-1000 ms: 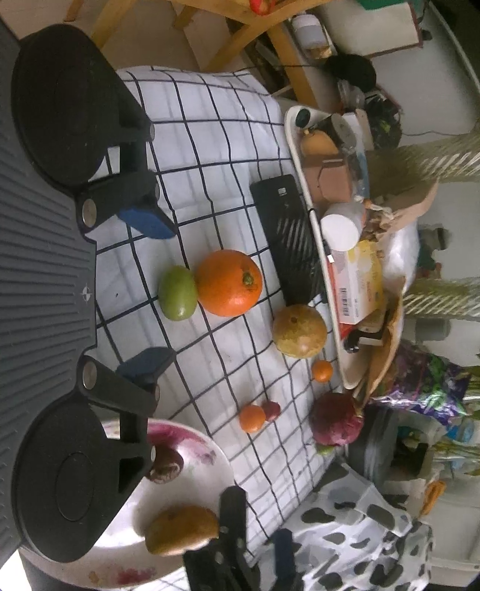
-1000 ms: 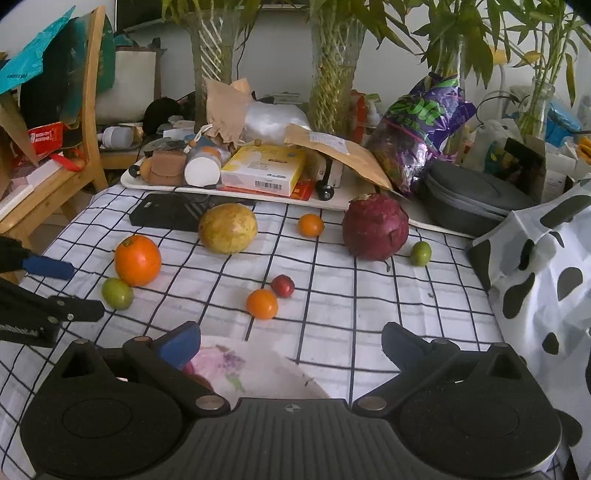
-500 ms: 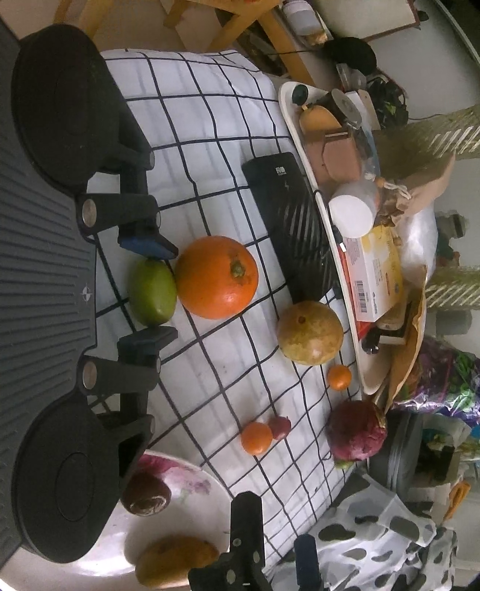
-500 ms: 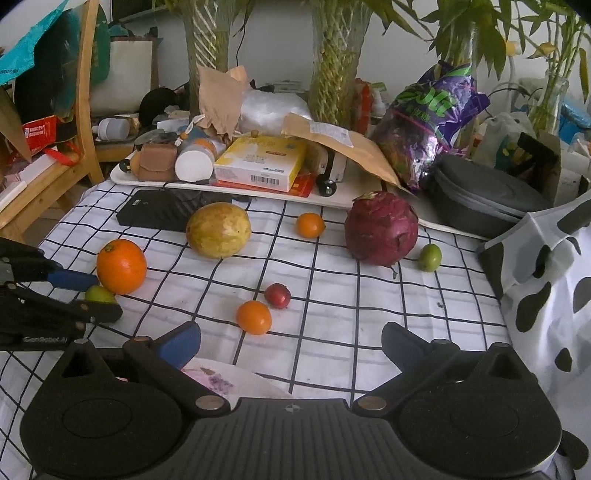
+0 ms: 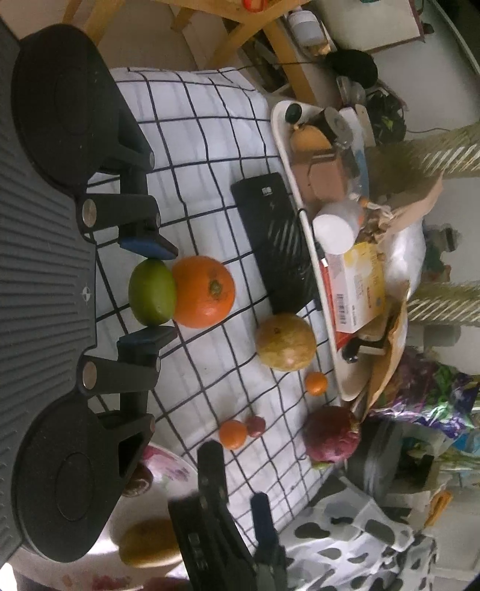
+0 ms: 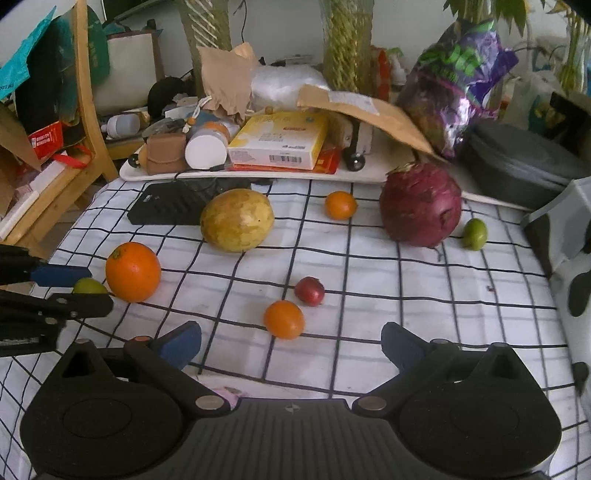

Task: Organize fruits
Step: 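Grasp the small orange tomato with the right tool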

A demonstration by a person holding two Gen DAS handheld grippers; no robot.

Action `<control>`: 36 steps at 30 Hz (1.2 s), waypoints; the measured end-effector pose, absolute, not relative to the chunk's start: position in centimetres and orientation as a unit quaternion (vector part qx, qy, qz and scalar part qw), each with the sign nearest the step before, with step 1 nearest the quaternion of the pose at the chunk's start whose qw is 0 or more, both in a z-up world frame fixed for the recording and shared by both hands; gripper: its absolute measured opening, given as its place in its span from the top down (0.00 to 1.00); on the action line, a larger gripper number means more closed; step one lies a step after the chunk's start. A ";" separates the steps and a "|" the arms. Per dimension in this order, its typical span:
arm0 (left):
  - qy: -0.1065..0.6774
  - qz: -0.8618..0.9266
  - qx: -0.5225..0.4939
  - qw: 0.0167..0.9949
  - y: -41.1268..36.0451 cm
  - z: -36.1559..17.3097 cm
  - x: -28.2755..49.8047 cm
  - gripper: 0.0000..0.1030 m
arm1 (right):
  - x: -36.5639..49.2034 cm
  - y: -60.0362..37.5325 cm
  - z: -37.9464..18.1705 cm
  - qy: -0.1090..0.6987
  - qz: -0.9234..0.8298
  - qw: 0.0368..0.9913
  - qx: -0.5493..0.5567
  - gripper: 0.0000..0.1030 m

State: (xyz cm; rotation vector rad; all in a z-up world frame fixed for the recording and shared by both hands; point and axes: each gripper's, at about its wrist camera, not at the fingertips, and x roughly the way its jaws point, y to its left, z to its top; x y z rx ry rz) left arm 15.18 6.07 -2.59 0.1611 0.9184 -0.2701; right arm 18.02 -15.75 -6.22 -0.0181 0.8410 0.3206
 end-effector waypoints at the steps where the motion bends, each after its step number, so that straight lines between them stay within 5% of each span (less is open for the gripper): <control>1: 0.442 -0.129 0.077 0.884 6.1 -2.4 15.2 0.63 | 18.2 -15.6 -6.3 0.409 0.154 0.900 -0.011 0.09; 8: 0.434 -0.127 0.080 0.888 6.3 -1.6 15.1 0.63 | 19.9 -14.2 -7.3 0.424 0.155 0.892 -0.027 0.31; 15: 0.429 -0.129 0.081 0.891 6.5 -1.2 14.9 0.63 | 20.5 -13.1 -8.3 0.428 0.148 0.890 -0.056 0.71; 36: 0.424 -0.184 0.069 0.884 3.9 -0.3 11.7 0.63 | 15.0 -16.4 -3.3 0.366 0.170 0.915 -0.013 0.74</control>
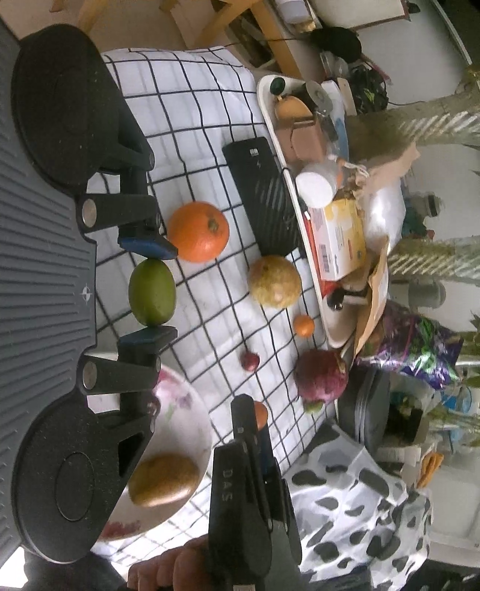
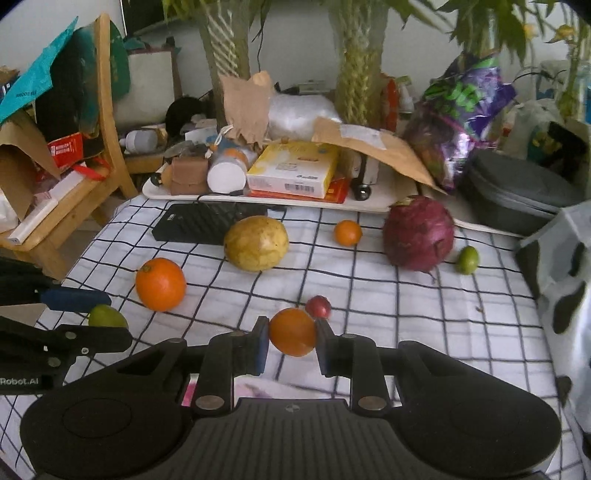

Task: Organize fruits
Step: 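Grasp the small orange tomato with the right tool, then place the tomato on the plate with the right tool while the left tool places the lime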

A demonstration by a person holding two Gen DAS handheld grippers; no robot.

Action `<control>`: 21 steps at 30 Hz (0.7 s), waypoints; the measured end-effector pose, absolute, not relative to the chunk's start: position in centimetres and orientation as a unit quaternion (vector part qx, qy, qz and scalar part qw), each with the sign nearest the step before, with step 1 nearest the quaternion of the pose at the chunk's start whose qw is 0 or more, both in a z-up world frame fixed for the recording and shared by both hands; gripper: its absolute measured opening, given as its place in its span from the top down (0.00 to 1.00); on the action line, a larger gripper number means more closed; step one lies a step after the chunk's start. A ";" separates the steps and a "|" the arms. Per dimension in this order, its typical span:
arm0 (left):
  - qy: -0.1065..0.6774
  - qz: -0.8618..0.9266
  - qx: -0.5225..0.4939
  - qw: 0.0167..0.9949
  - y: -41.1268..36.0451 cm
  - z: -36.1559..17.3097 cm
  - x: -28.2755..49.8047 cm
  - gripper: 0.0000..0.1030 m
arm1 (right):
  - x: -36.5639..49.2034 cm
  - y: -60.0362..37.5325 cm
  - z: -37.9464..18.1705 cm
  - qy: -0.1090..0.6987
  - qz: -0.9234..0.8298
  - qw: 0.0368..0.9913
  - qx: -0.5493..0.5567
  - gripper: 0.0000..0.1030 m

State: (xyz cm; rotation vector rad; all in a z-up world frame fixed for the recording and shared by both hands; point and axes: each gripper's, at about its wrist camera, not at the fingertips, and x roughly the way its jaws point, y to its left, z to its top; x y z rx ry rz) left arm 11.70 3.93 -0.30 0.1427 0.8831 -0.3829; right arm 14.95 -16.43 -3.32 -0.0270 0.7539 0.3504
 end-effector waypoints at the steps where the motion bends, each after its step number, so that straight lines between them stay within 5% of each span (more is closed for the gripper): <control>1: 0.424 -0.185 0.068 0.884 3.8 -0.2 11.5 0.63 | 14.5 -16.7 -3.2 0.363 0.170 0.916 -0.011 0.74; 21: 0.414 -0.195 0.070 0.887 0.6 -0.4 4.7 0.63 | 6.7 -20.7 -2.0 0.346 0.204 0.916 -0.008 0.74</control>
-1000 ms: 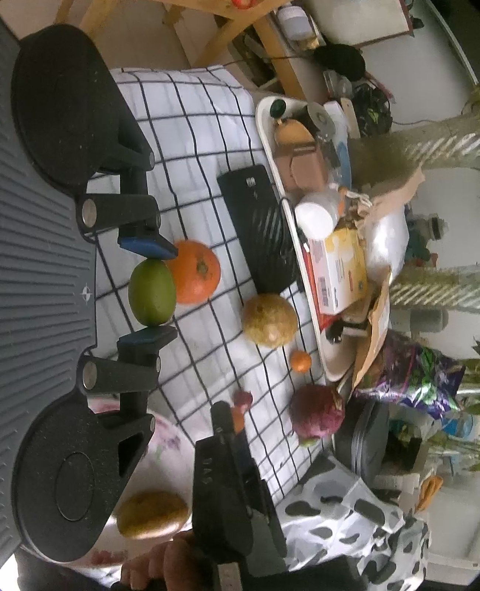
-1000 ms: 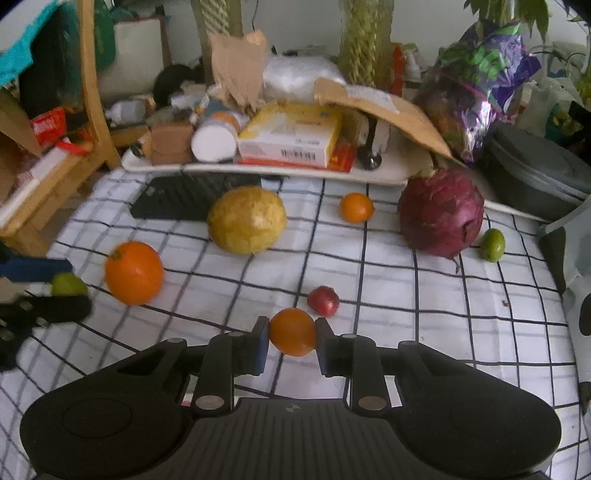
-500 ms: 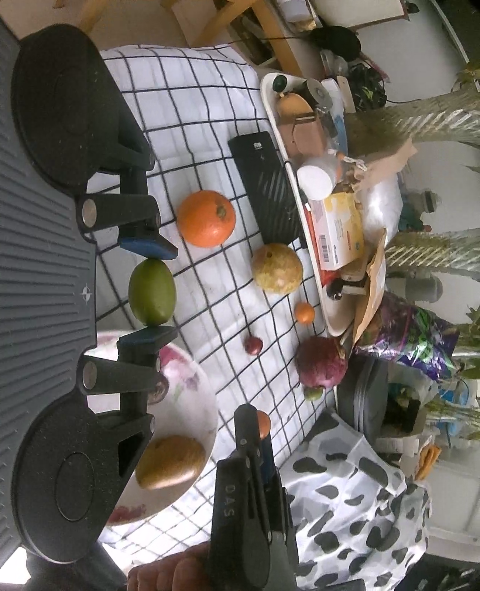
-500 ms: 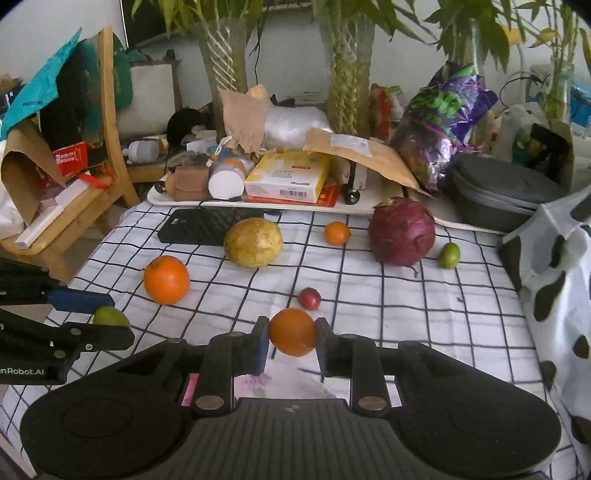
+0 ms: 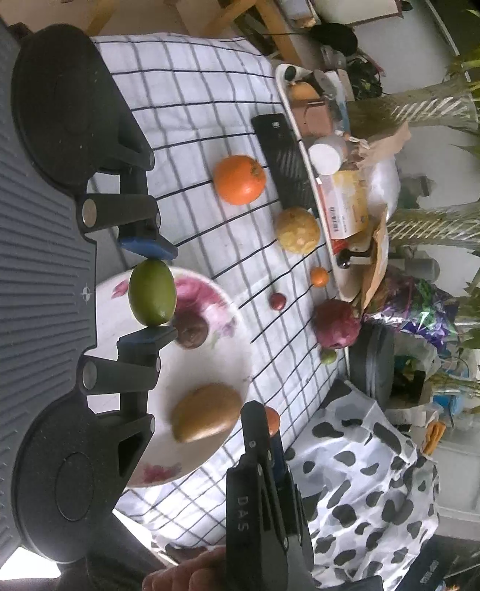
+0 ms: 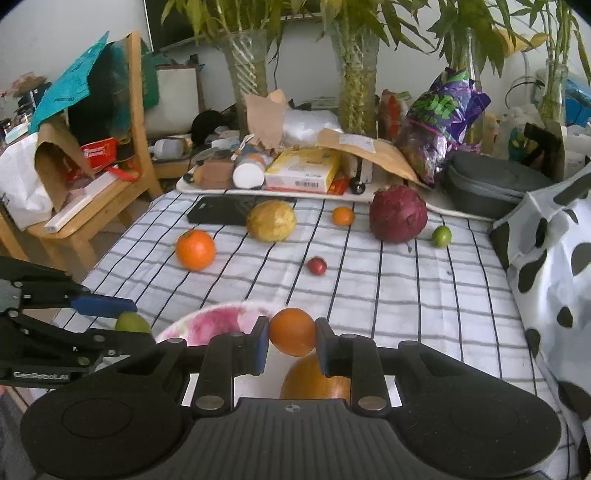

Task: Organize fruits
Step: 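Place the tomato on the plate with the right tool while the left tool places the lime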

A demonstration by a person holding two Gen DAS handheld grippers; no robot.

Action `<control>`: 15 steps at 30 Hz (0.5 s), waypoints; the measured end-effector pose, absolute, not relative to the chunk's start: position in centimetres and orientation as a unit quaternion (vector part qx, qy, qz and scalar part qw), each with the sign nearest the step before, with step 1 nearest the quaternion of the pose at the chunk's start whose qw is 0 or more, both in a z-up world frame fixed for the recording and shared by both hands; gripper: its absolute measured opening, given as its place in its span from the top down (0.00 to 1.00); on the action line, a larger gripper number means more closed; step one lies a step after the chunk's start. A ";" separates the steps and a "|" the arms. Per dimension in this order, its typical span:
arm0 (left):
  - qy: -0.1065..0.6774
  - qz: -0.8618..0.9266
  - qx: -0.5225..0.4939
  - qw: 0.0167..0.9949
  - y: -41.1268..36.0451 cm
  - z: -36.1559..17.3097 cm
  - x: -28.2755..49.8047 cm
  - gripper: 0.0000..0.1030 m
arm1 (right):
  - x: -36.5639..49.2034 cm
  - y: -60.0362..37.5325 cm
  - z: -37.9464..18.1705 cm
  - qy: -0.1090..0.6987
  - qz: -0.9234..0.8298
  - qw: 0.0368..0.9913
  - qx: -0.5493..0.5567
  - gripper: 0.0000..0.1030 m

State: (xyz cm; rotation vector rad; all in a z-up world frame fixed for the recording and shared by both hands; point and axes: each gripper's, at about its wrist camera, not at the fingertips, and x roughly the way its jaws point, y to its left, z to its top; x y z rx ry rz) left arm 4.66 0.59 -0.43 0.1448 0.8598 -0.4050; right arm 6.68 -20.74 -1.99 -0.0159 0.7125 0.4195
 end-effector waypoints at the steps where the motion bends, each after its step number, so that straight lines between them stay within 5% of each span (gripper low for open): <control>1: 0.415 -0.196 0.070 0.886 0.4 -0.5 4.5 0.63 | 6.4 -20.8 -2.1 0.350 0.206 0.914 -0.008 0.74; 15: 0.445 -0.233 0.106 0.858 -2.7 -2.5 3.9 0.63 | 2.1 -21.9 -5.1 0.414 0.228 0.881 -0.032 0.73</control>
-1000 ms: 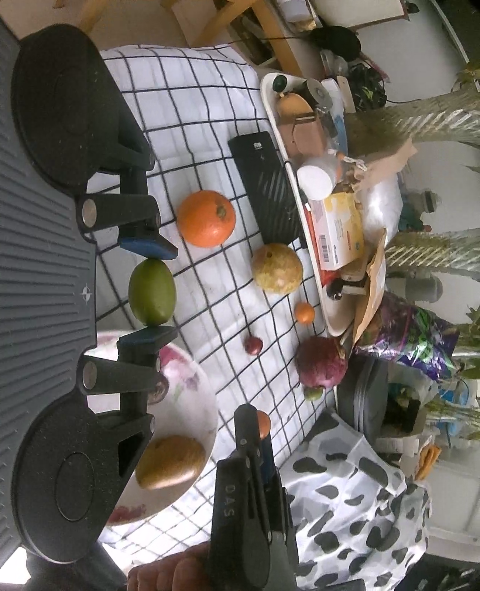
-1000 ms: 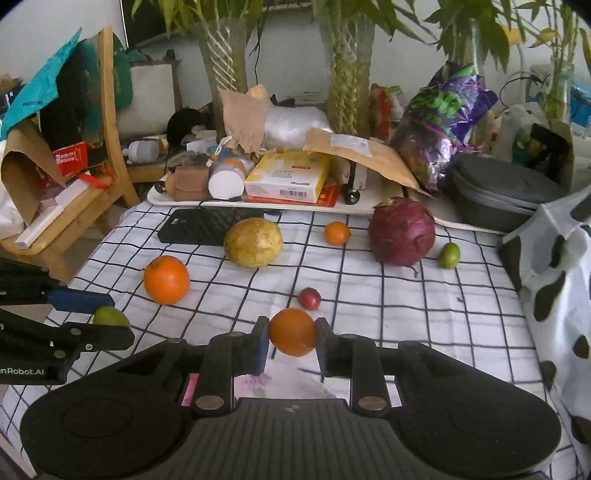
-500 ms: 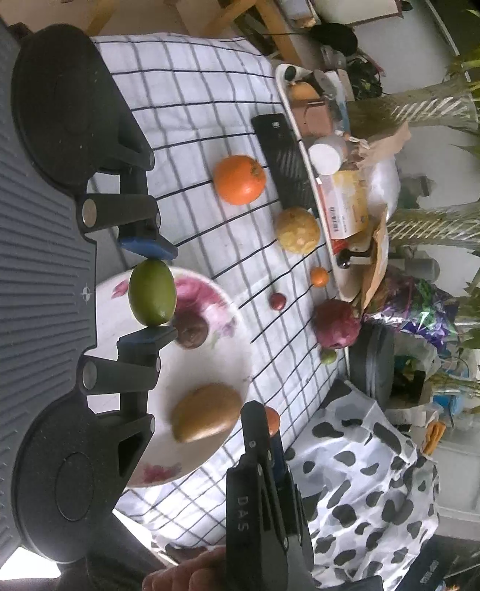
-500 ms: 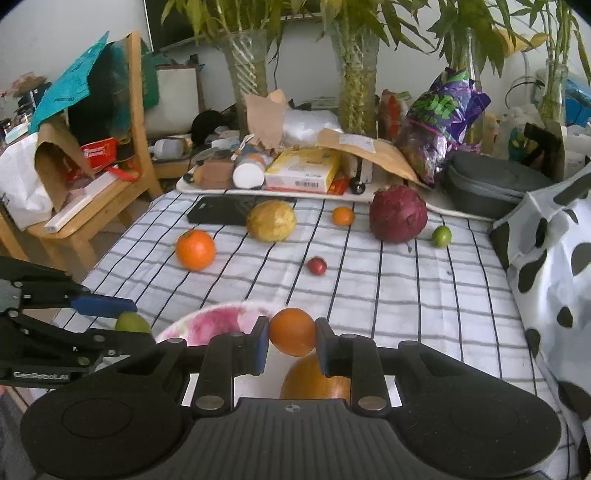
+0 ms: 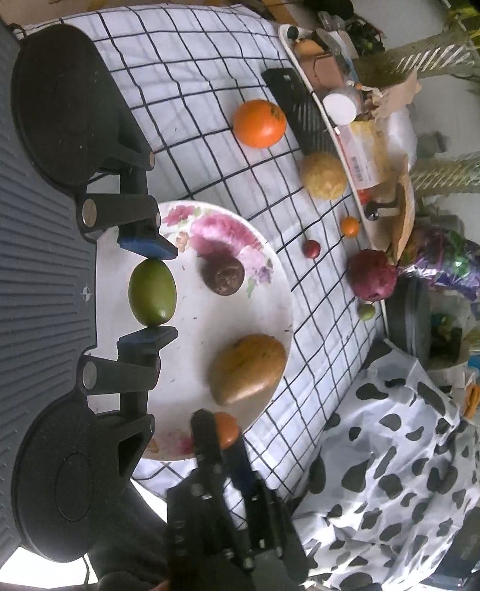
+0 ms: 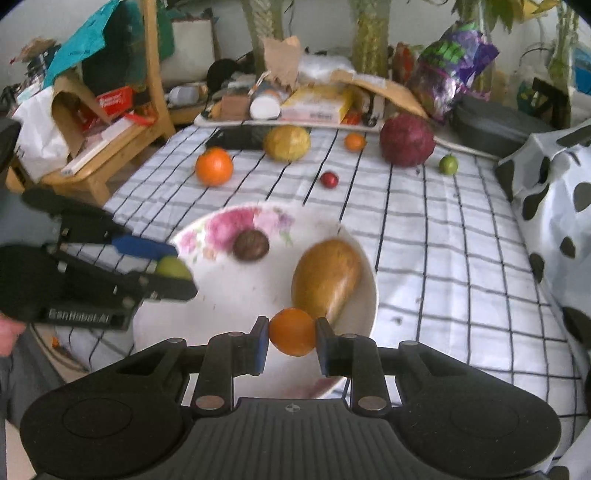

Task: Organize fruits
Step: 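Place the tomato on the plate with the right tool while the left tool places the lime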

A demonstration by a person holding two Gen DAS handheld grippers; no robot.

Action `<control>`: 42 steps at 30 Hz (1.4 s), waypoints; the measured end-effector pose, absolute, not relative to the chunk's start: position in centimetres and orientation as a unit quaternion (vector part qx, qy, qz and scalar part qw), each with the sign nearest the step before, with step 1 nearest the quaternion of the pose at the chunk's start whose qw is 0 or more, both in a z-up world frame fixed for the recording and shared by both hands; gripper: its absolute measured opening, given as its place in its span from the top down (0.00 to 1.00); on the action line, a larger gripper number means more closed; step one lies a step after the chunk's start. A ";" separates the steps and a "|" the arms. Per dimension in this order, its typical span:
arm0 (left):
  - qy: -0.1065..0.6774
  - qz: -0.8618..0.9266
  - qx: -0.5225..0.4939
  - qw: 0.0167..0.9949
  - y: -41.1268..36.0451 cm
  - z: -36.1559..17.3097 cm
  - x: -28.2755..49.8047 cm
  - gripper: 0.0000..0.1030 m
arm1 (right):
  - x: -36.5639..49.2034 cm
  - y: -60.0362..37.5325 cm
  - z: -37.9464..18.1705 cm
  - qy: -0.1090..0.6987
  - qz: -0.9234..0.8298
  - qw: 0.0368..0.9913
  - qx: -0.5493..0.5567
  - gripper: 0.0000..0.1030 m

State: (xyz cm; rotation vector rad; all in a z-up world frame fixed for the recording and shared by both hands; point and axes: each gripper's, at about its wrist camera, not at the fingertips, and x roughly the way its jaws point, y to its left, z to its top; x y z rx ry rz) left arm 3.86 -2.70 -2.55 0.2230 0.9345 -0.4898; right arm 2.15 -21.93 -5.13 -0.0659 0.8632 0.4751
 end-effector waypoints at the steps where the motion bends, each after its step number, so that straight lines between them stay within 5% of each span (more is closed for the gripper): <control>1: 0.446 -0.233 0.107 0.857 -2.8 -2.7 3.9 0.63 | 2.0 -22.0 -5.4 0.418 0.231 0.878 -0.036 0.73; 17: 0.476 -0.198 0.115 0.849 -3.3 -4.7 6.0 0.59 | 2.7 -21.2 -7.0 0.436 0.231 0.867 -0.073 0.72; 24: 0.452 -0.183 0.132 0.863 -3.1 -3.3 5.2 0.48 | 1.9 -21.3 -5.8 0.413 0.236 0.876 -0.076 0.27; 25: 0.451 -0.183 0.132 0.864 -3.0 -3.1 5.0 0.39 | 1.6 -21.6 -5.6 0.408 0.233 0.880 -0.072 0.19; 34: 0.426 -0.173 0.129 0.879 -2.1 -1.1 2.2 0.36 | -0.2 -22.3 -4.7 0.394 0.191 0.897 -0.059 0.03; 42: 0.427 -0.154 0.107 0.884 -0.8 -0.7 0.7 0.36 | -0.1 -22.5 -5.0 0.398 0.146 0.904 -0.045 0.01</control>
